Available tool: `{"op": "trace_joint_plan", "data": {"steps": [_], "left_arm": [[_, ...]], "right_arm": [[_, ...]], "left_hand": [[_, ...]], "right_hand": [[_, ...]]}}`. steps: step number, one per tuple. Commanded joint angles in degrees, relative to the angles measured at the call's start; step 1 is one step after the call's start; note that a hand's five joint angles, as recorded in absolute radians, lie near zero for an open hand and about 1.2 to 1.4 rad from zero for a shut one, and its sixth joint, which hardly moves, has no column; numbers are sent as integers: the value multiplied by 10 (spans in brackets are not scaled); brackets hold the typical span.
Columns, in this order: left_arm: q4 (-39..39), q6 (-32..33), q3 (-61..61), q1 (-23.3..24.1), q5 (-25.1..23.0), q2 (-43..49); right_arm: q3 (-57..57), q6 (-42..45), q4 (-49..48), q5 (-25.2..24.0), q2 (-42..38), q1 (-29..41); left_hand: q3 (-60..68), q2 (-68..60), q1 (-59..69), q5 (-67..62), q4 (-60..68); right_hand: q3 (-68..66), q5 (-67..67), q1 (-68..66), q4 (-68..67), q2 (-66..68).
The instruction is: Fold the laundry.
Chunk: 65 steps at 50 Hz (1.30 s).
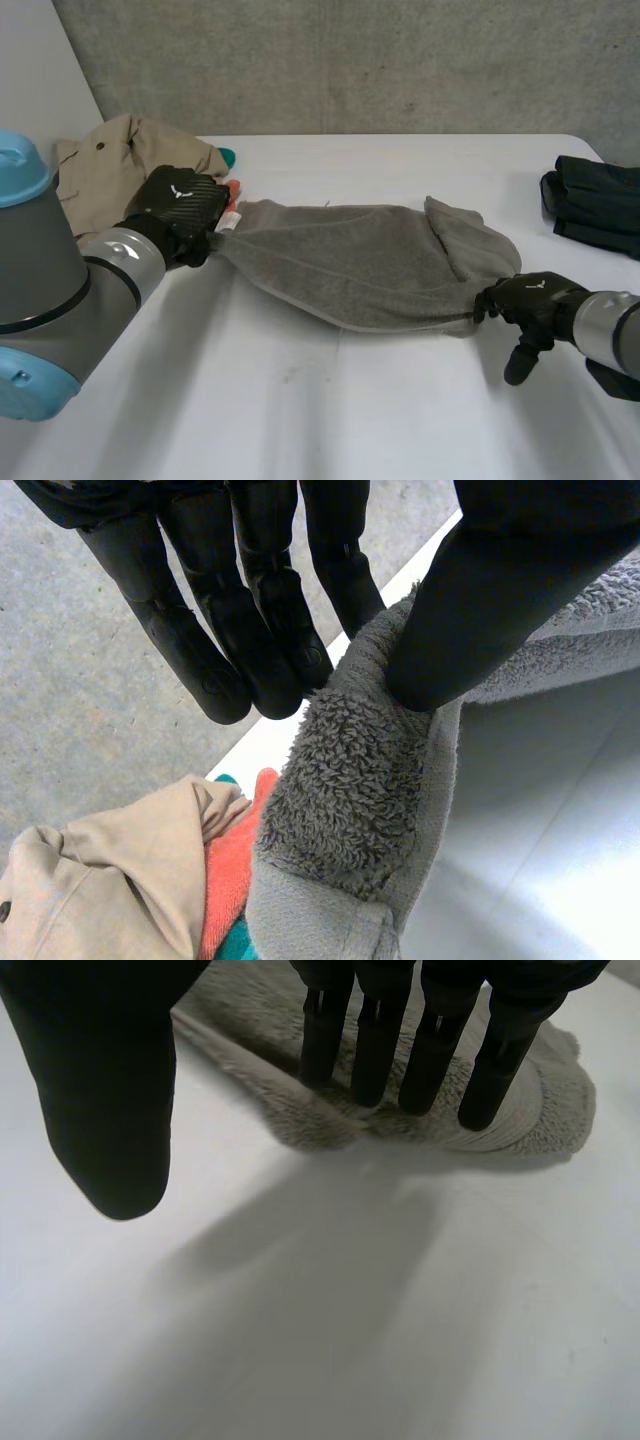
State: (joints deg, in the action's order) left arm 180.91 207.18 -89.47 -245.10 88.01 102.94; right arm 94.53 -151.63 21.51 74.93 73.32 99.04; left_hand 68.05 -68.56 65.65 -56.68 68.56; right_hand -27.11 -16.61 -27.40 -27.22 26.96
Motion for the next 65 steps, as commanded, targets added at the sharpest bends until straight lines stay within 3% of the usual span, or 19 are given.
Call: {"op": "trace_joint_plan", "data": {"steps": [1,16,24,27,31,37,40,44,52,59,65], "left_arm": [[-1,-13,-6,-2,-6,-13],[1,-14,-4,-13,-6,-7],[-3,-23,1,-13,-6,-9],[-6,-36,1,-12,-5,-11],[-10,-54,2,-12,-5,-20],[-28,-82,3,-17,-4,-57],[-42,-98,10,-23,-7,-89],[-57,-120,31,-24,-6,-120],[-85,-153,43,-22,-5,-105],[-94,-137,32,-33,8,3],[-92,-122,32,-38,13,73]], "right_arm": [[-4,-66,-132,37,-52,19],[-62,-110,-163,61,-130,74],[-87,-151,-210,91,-165,77],[-90,-163,-239,112,-160,76],[-89,-182,-260,122,-132,70],[-110,-182,-228,113,-26,33],[-158,-147,-153,81,32,6],[-255,-86,-40,35,52,-2],[-397,28,134,20,-31,26],[-384,156,173,21,-128,63],[-341,194,144,21,-182,74]], "left_hand": [[119,-114,144,-133,114],[119,-114,144,-133,114],[119,-114,144,-133,114],[119,-114,144,-133,114],[119,-114,144,-133,114],[119,-114,144,-133,114],[119,-114,144,-133,114],[119,-114,144,-133,114],[119,-114,144,-133,114],[119,-114,144,-133,114],[119,-114,144,-133,114]], "right_hand": [[16,11,19,17,-15],[-22,-27,-19,-21,24],[-279,-284,-276,-278,281],[-524,-529,-522,-523,526],[-529,-534,-526,-528,530],[-529,-534,-526,-528,530],[-529,-534,-526,-528,530],[-529,-534,-526,-528,530],[-529,-534,-526,-528,530],[-529,-534,-526,-528,530],[-529,-534,-526,-528,530]]}}
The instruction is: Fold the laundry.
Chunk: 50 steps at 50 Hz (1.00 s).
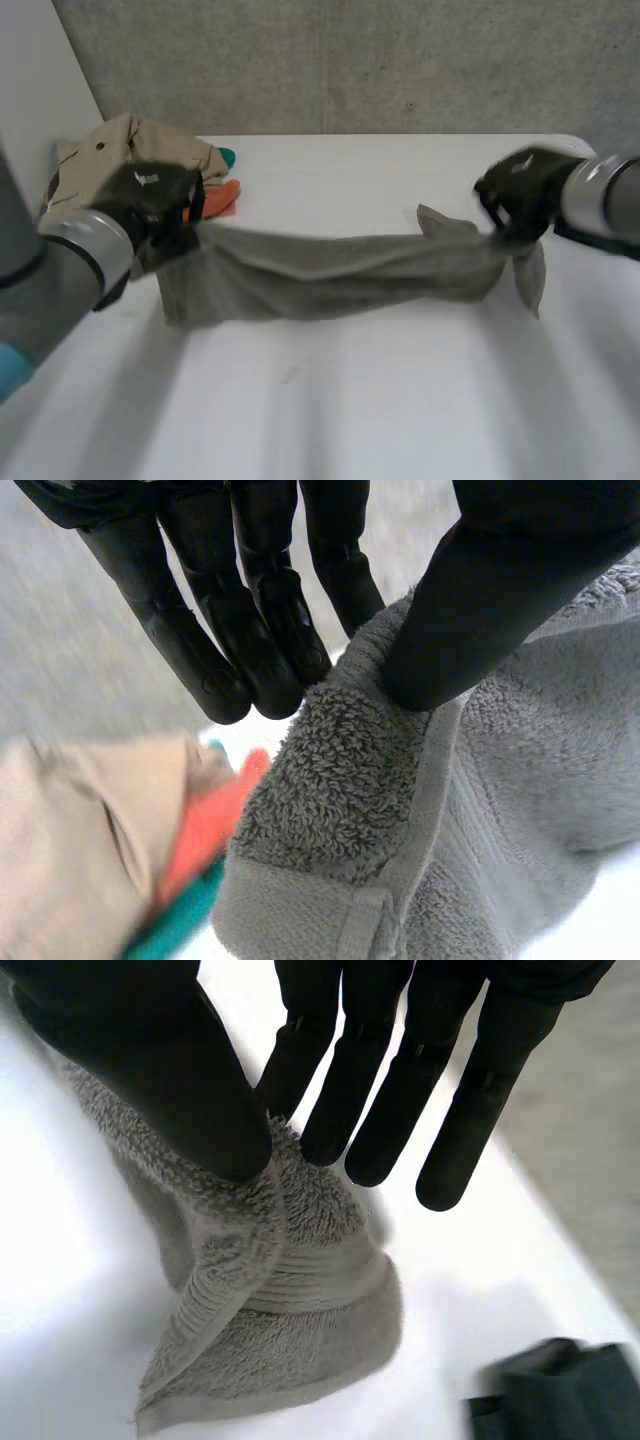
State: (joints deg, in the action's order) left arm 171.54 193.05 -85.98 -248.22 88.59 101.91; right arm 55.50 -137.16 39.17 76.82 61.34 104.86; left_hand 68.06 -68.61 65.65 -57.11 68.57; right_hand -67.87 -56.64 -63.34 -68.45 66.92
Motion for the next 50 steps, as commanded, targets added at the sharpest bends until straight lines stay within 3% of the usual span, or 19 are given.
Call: {"op": "trace_joint_plan", "data": {"steps": [1,8,9,10,15,20,27,32,39,46,50], "left_arm": [[3,24,-1,-7,6,100],[16,39,18,-6,8,147],[19,39,21,-7,8,152],[19,39,21,-8,8,151],[25,37,20,-11,9,136],[37,35,16,-19,9,122],[37,35,10,-22,8,112],[40,35,4,-17,6,105],[40,35,5,-13,6,99],[40,34,3,-15,4,91],[40,34,1,-17,2,88]], "right_arm": [[60,48,-60,3,-73,18],[102,39,-164,7,-89,27],[114,27,-181,12,-82,27],[120,14,-192,16,-76,27],[175,-107,-236,39,-15,24],[248,-229,-255,57,90,-12],[325,-348,-235,74,137,-62],[400,-394,-231,77,135,-76],[441,-423,-319,84,96,-64],[423,-451,-377,153,36,-23],[406,-451,-394,168,18,-12]], "left_hand": [[119,-114,144,-129,114],[119,-114,144,-129,114],[119,-114,144,-129,114],[119,-114,144,-129,114],[119,-114,144,-129,114],[119,-114,144,-129,114],[119,-114,144,-129,114],[119,-114,144,-129,114],[119,-114,144,-129,114],[119,-114,144,-129,114],[119,-114,144,-129,114]], "right_hand": [[-121,-134,-167,-116,131],[-118,-130,-163,-112,127],[162,150,117,168,-153],[260,247,214,266,-250],[458,445,412,463,-448],[448,435,402,453,-438],[404,391,358,410,-394],[392,380,347,398,-382],[377,365,332,383,-367],[337,324,291,342,-327],[305,292,259,310,-295]]}}
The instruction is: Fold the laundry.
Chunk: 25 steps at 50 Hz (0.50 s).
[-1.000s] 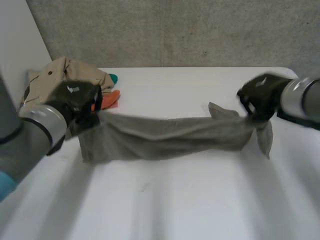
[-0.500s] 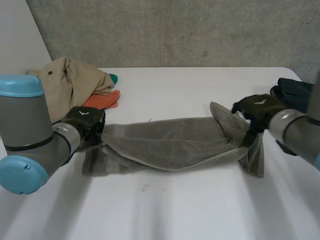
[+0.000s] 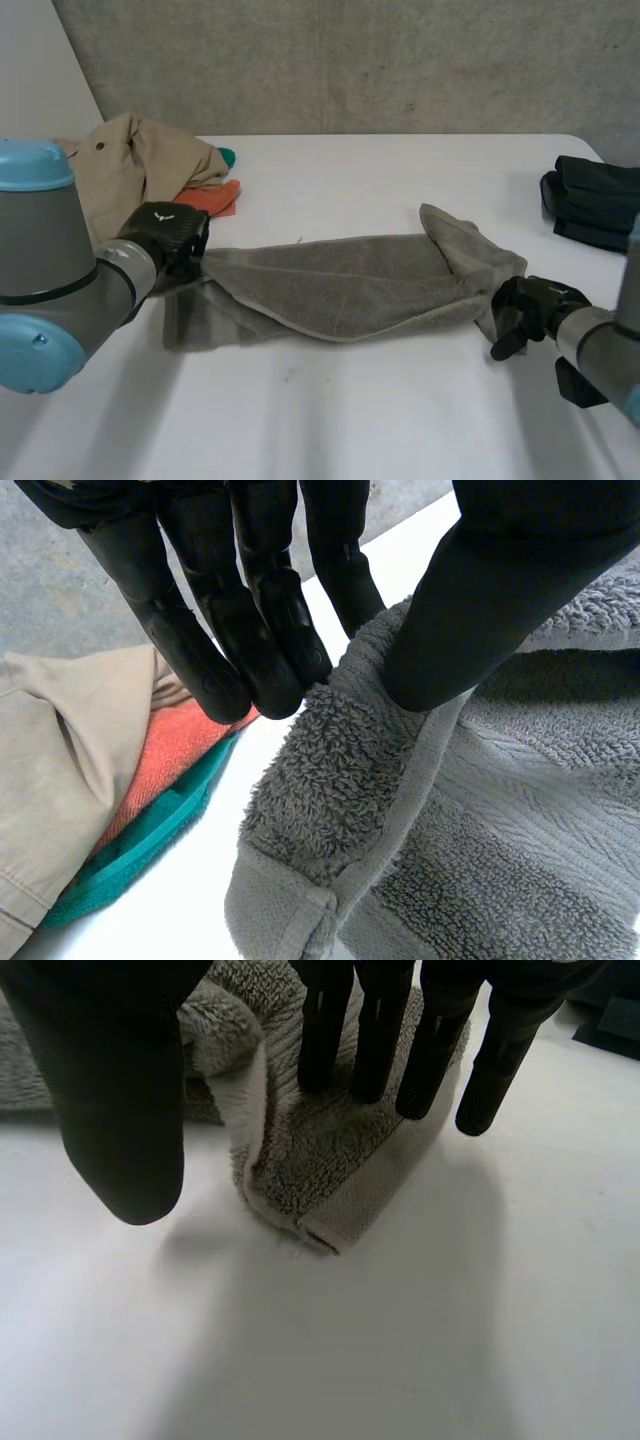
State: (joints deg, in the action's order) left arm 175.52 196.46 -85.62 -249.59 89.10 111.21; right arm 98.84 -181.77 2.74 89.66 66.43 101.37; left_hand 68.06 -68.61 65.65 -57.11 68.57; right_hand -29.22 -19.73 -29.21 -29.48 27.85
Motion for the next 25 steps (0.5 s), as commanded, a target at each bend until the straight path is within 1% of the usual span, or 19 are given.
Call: {"op": "trace_joint_plan", "data": {"steps": [1,6,10,14,15,16,19,21,25], "left_arm": [[0,0,-3,-3,-4,-6],[0,0,-7,-4,-7,-7],[0,0,-11,-5,-7,-10],[0,0,-16,-7,-7,-15],[0,0,-18,-7,-8,-19],[0,0,-19,-7,-7,-20],[0,-2,-22,-9,-8,-30],[0,-5,-24,-10,-8,-36],[-3,-9,-30,-15,-9,-55]], "right_arm": [[-32,-5,-33,39,-38,25],[-51,-3,-40,45,-60,42],[-66,-4,-53,54,-75,54],[-77,-4,-70,77,-79,59],[-80,-3,-78,88,-78,59],[-83,-2,-84,93,-78,59],[-87,4,-92,109,-73,52],[-88,8,-93,109,-63,42],[-88,41,-86,84,-18,3]], "left_hand": [[119,-114,144,-129,114],[119,-114,144,-129,114],[119,-114,144,-129,114],[119,-114,144,-129,114],[119,-114,144,-129,114],[119,-114,144,-129,114],[119,-114,144,-129,114],[119,-114,144,-129,114],[119,-114,144,-129,114]], "right_hand": [[-84,-79,-84,-81,97],[-92,-87,-92,-89,106],[-137,-132,-137,-135,151],[-327,-322,-327,-324,341],[-489,-484,-489,-487,503],[-508,-503,-508,-505,521],[-508,-503,-508,-505,522],[-508,-503,-508,-505,522],[-508,-503,-508,-505,522]]}}
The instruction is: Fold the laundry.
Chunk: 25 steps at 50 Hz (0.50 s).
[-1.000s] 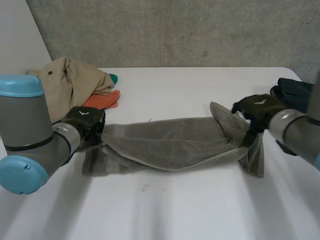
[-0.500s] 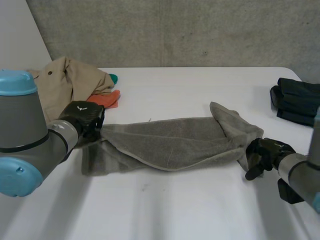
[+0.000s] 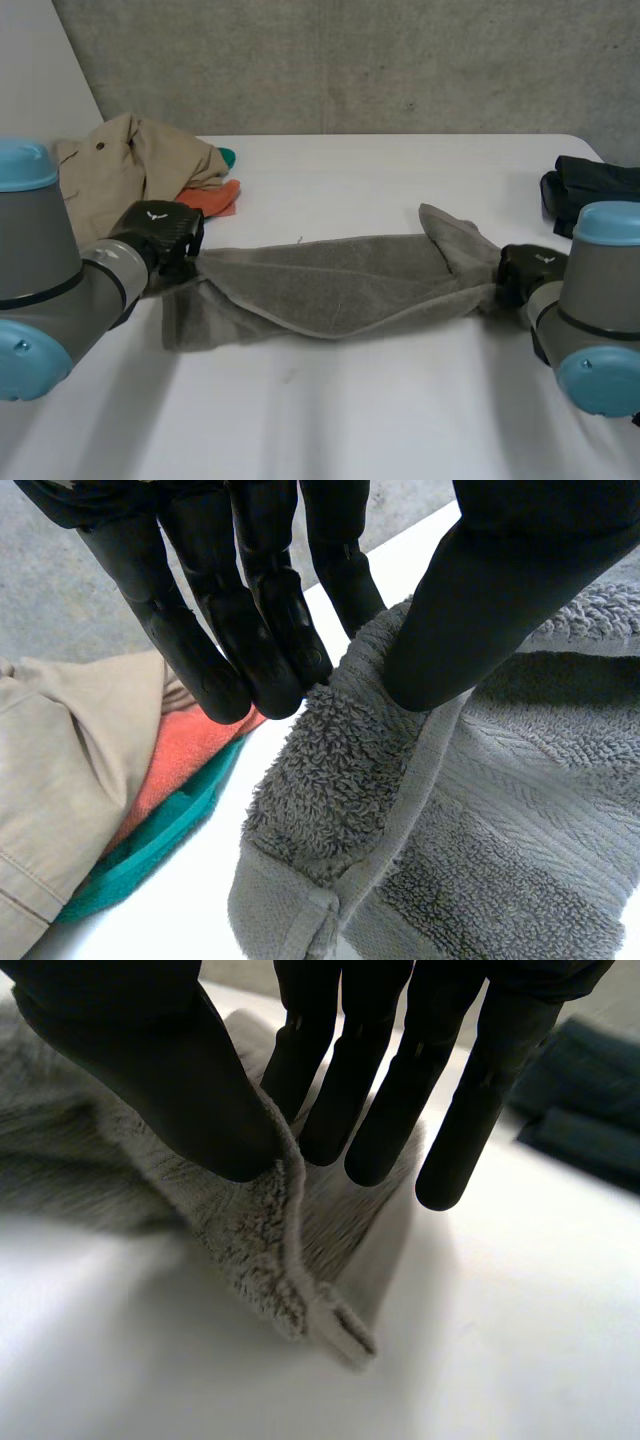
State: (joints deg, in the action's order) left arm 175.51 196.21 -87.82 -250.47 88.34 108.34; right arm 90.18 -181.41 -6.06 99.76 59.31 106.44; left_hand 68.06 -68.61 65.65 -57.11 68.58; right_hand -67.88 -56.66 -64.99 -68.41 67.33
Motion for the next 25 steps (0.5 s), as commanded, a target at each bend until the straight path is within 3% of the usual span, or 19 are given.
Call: {"op": "trace_joint_plan", "data": {"steps": [1,6,9,12,14,19,22,25], "left_arm": [[-3,-7,-9,-7,-3,-30],[-23,-7,-17,-18,-17,-65],[-74,1,-21,-20,-45,-84],[-123,21,-20,-24,-57,-83],[-154,45,-17,-25,-56,-63],[-159,92,10,-32,-36,22],[-110,105,75,-30,-27,76],[-10,107,183,-21,-50,99]], "right_arm": [[-4,48,3,-25,64,-55],[-54,217,131,-161,135,-106],[-99,394,319,-238,150,-123],[-123,515,468,-245,141,-134],[-136,555,511,-236,125,-132],[-168,557,462,-212,68,-119],[-215,554,400,-202,30,-103],[-320,514,273,-191,8,-79]], "left_hand": [[119,-114,144,-129,114],[119,-114,144,-129,114],[119,-114,144,-129,114],[119,-114,144,-129,114],[119,-114,144,-129,114],[119,-114,144,-129,114],[119,-114,144,-129,114],[119,-114,144,-129,114]], "right_hand": [[-121,-133,-150,-116,127],[-121,-133,-150,-116,127],[-121,-133,-150,-116,127],[-121,-133,-150,-116,127],[-121,-133,-150,-116,127],[-121,-133,-150,-116,127],[-121,-133,-150,-116,127],[-121,-133,-150,-116,127]]}}
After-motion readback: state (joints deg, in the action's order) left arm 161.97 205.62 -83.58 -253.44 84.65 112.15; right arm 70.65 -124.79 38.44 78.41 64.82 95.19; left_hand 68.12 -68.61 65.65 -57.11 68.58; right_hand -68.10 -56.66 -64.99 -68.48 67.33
